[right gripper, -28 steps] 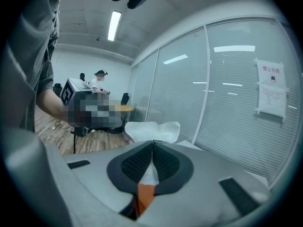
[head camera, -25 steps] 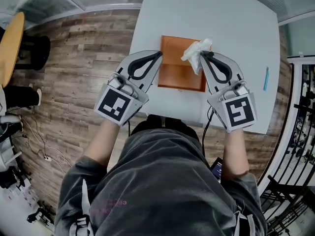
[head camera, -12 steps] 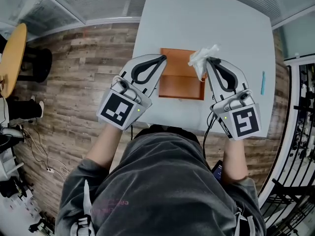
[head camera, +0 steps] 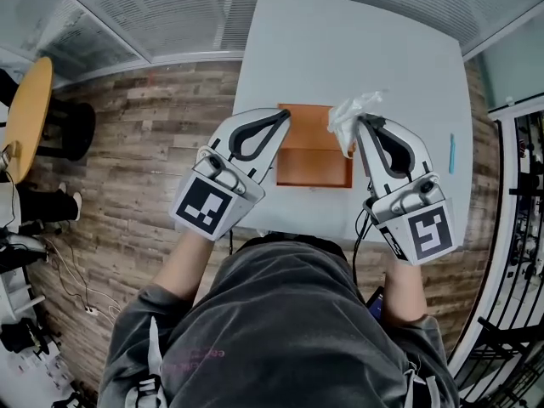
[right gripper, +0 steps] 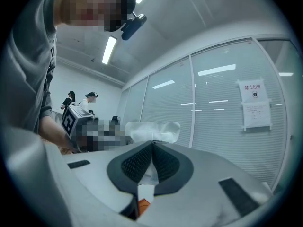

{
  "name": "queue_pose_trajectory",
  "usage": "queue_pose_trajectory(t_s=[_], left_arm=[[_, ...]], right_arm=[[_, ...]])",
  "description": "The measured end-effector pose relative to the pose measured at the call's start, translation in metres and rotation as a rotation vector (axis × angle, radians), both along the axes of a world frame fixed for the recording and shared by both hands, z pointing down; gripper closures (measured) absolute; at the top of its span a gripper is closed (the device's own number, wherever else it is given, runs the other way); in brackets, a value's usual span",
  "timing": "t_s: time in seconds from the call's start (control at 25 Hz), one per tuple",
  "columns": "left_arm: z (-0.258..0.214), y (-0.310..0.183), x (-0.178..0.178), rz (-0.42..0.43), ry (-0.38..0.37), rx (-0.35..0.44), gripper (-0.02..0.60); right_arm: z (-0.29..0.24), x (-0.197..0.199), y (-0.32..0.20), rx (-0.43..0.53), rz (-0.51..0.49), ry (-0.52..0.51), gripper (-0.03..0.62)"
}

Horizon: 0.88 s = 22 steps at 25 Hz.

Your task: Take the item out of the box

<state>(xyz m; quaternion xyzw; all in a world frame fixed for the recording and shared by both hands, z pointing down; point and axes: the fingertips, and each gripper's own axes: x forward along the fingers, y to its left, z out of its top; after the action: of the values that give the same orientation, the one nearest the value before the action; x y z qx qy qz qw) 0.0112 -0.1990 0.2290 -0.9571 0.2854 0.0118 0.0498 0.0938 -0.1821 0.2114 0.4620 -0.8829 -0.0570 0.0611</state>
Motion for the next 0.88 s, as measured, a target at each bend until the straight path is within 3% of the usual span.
queue_pose_trajectory(t_s=[0.88], left_arm=[[0.006, 0.003, 0.011, 0.030, -0.033, -0.022, 0.580]], right_arm=[[-0.010, 0.003, 0.001, 0.004, -0.002, -0.080, 0.588]])
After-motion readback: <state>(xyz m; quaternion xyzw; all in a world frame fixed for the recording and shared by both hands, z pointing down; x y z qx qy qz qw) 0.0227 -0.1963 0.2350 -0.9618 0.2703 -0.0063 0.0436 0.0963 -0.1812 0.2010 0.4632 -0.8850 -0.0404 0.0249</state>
